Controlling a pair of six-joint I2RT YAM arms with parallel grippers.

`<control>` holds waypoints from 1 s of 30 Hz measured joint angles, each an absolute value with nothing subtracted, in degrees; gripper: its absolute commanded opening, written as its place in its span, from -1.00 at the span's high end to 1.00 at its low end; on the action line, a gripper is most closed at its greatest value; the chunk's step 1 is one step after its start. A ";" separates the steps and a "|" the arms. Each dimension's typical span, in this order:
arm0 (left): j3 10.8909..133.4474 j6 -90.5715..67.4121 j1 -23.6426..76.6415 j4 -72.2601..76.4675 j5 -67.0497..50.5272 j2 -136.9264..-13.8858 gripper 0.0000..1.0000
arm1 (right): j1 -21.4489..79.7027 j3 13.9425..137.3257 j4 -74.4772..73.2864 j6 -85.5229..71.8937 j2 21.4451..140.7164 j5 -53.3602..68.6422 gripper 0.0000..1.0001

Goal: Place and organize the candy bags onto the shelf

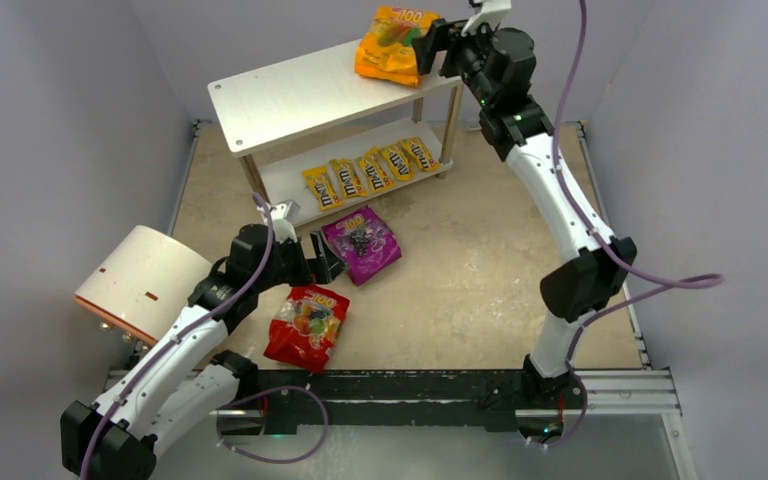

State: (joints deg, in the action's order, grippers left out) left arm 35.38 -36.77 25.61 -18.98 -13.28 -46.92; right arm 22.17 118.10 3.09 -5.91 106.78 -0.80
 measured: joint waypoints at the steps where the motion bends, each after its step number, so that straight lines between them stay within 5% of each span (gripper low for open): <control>1: 35.38 -36.77 25.61 -18.98 -13.30 -46.92 -0.96 | 22.15 116.66 3.09 -6.90 105.19 0.25 -0.65; 8: 35.38 -36.77 25.61 -18.98 -13.34 -46.92 -0.96 | 22.52 112.88 1.98 -11.40 99.66 6.76 -0.44; 21: 35.38 -36.77 25.61 -18.98 -13.30 -46.87 -0.96 | 22.83 115.39 -5.04 -12.05 109.56 8.67 0.02; 28: 35.38 -36.77 25.61 -18.98 -13.28 -46.89 -0.96 | 22.83 115.50 -4.89 -12.43 109.56 8.67 1.00; 30: 35.38 -36.77 25.61 -18.98 -13.28 -46.92 -0.96 | 22.83 115.50 -4.71 -12.71 109.54 9.10 1.00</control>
State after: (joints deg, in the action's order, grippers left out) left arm 35.38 -36.77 25.61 -18.98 -13.28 -46.92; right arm 22.83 115.50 -4.71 -12.71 109.54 9.10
